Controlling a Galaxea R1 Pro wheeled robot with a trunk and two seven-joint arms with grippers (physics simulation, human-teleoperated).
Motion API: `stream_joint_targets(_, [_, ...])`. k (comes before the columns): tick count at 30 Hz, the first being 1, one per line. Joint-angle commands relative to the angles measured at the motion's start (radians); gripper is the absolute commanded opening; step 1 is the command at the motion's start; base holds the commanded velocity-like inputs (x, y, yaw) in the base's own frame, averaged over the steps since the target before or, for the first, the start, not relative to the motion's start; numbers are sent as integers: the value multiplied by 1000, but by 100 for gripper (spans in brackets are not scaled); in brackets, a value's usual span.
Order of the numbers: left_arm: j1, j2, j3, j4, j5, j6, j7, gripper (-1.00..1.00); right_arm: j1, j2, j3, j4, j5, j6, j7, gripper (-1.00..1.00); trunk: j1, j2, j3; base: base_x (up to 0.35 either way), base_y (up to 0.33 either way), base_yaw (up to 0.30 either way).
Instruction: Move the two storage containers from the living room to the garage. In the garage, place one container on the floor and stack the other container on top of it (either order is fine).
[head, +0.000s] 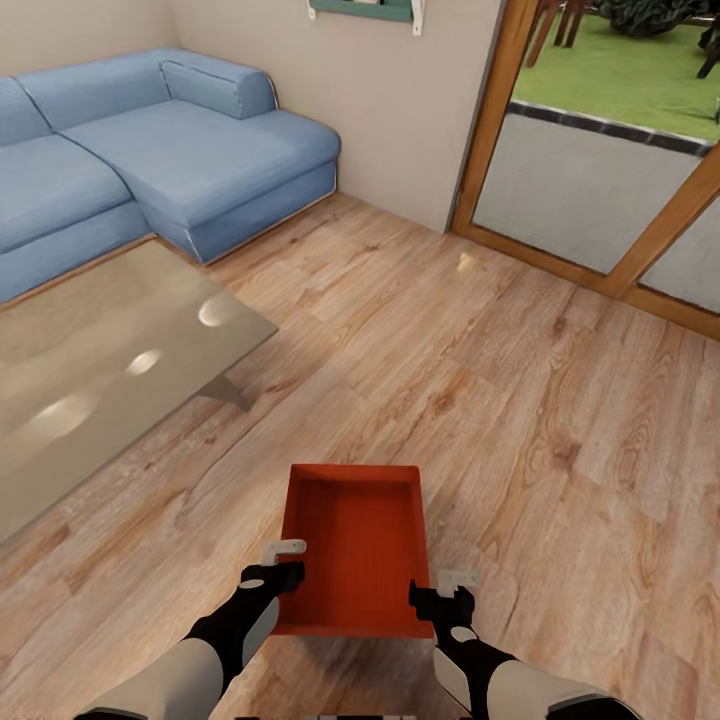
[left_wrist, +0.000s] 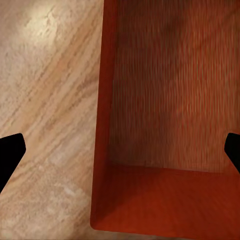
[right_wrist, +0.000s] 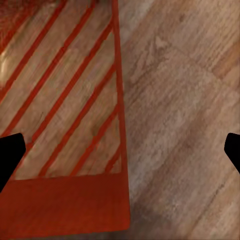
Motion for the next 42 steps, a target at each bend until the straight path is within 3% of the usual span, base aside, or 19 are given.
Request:
stream_joint_targets(1, [0,1,-9,-2,10,5,7,100,-1,1,9,1,-10,-4,-2,100,0,0,-1,0,0,0])
stream_joint_targets(6, [0,1,-9,-2,10,5,7,100,-1,2,9,1,-15,-4,-2,100,0,0,-1,0,0,0])
stream_joint_targets(8, [0,1,-9,-2,10,5,7,100,-1,1,9,1,-44,-3,-2,100,0,0,-1,0,0,0])
stream_joint_targets(13, [0,1,-9,-2,10,7,7,100,-1,0,9,1,-71,-2,-2,100,0,0,-1,0,0,0])
stream_joint_targets(18, [0,1,-9,-1,12,7,7,100,-1,0,10,1,-75,-2,-1,100,0,0,-1,0,0,0])
stream_joint_targets(30, [0,1,-10,25,12,7,7,100,-1,-6,19,1,-42,6,18,100,0,0,-1,0,0,0])
stream_joint_targets(34, [0,0,-10,26,11,7,7,100,-1,-14,19,1,-8,8,40,100,0,0,-1,0,0,0])
stream_joint_targets(42, [0,0,-10,26,10,7,7,100,-1,-16,19,1,3,9,101,100,0,0,-1,0,0,0])
